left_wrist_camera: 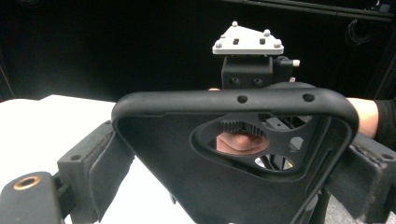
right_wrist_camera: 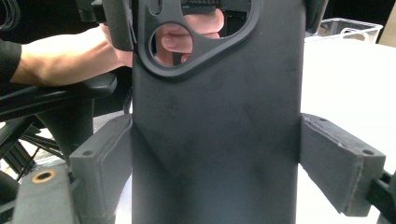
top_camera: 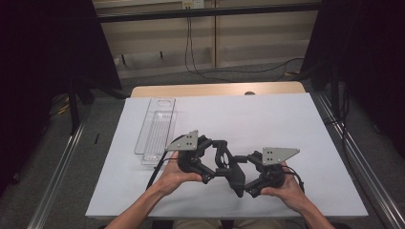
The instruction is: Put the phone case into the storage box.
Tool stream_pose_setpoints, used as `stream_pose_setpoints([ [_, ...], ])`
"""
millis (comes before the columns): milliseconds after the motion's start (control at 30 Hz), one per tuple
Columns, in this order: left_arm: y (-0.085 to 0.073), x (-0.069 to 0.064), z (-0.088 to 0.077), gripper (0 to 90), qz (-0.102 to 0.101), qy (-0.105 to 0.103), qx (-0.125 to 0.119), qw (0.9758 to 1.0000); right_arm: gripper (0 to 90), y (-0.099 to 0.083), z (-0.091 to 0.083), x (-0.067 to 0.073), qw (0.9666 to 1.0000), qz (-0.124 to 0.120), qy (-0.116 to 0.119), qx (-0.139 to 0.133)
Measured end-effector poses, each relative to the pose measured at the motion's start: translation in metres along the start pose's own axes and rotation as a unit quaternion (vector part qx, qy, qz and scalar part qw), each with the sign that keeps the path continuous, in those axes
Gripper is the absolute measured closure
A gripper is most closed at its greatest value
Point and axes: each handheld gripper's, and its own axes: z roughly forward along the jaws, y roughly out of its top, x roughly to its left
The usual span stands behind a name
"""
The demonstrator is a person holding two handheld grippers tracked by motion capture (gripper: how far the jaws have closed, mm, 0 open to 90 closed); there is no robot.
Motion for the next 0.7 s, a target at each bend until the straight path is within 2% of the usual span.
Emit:
stream_pose_setpoints([
  [300,-0.0009,-0.0010,0.0013,11.0,0.002,-0.011,0.003,0.9999,14.5,-0.0007,0.0021,0.0004,0.9999,-0.004,0.006,0.009],
  [433,-0.0019,-0.0010,0.0024,11.6,-0.005,-0.004,0.002,1.0000,14.5,-0.0014,0.0024,-0.0008,0.9999,-0.006,-0.001,0.012],
  [500,-0.0015,0.0006,0.0013,12.0,-0.001,-0.002,0.011,0.9999,14.3,-0.0013,0.0020,-0.0013,0.9999,-0.007,-0.006,0.013],
  [700,0.0005,-0.0004,0.0015,12.8,-0.007,0.007,0.007,0.9999,13.7,-0.0010,0.0021,-0.0013,0.9999,-0.008,-0.008,0.009],
])
